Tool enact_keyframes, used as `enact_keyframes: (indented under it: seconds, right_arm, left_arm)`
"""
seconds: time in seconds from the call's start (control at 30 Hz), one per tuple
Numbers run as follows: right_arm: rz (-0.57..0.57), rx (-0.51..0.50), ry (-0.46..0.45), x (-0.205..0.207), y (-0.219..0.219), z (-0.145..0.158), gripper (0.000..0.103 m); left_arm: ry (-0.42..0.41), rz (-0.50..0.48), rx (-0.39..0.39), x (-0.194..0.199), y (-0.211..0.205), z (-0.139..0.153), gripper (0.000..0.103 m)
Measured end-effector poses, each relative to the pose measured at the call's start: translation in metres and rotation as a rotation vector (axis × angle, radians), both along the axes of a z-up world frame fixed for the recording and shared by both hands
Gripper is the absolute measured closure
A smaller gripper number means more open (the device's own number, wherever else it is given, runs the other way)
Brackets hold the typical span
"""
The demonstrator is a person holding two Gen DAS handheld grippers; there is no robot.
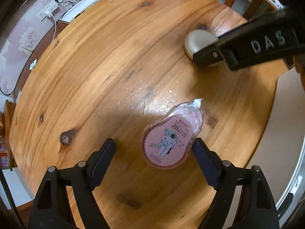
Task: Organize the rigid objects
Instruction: 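Grasp the gold round compact with the right tool while the left tool approaches the pink tape dispenser, then grasp the pink tape dispenser with the left tool while the right tool lifts the compact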
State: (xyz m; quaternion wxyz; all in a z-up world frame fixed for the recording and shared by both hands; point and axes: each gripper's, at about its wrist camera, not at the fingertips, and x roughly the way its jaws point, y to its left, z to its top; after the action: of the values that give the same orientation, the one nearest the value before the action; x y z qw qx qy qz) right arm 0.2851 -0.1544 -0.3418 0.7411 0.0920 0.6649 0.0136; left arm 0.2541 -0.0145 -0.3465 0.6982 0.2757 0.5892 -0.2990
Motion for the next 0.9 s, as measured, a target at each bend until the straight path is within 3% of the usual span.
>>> enact_keyframes:
  seconds: [0.07,0.13,0.27,0.53,0.7,0.9]
  right_arm:
    - [-0.003,0.000,-0.001,-0.002,-0.004,0.000,0.049]
    - [-0.005,-0.001,-0.003,-0.006,-0.001,0.002,0.049]
    - [-0.016,0.003,0.000,-0.013,0.007,0.003,0.050]
    - [-0.031,0.078,0.010,-0.027,-0.001,0.013,0.050]
    - [-0.047,0.151,-0.019,-0.041,-0.008,0.037,0.050]
    - [-0.026,0.221,-0.096,-0.062,-0.003,0.081,0.050]
  left_arm:
    - [-0.006,-0.006,-0.009,-0.001,-0.002,0.001,0.028]
    - [-0.019,-0.023,-0.028,-0.005,-0.004,0.004,0.049]
    - [-0.031,0.004,-0.028,-0.007,-0.003,0.004,0.049]
    - [0.004,0.179,-0.006,-0.003,0.019,0.013,0.050]
    - [-0.040,0.285,-0.047,-0.011,0.037,0.052,0.050]
    - [-0.140,0.343,-0.130,-0.049,0.043,0.127,0.050]
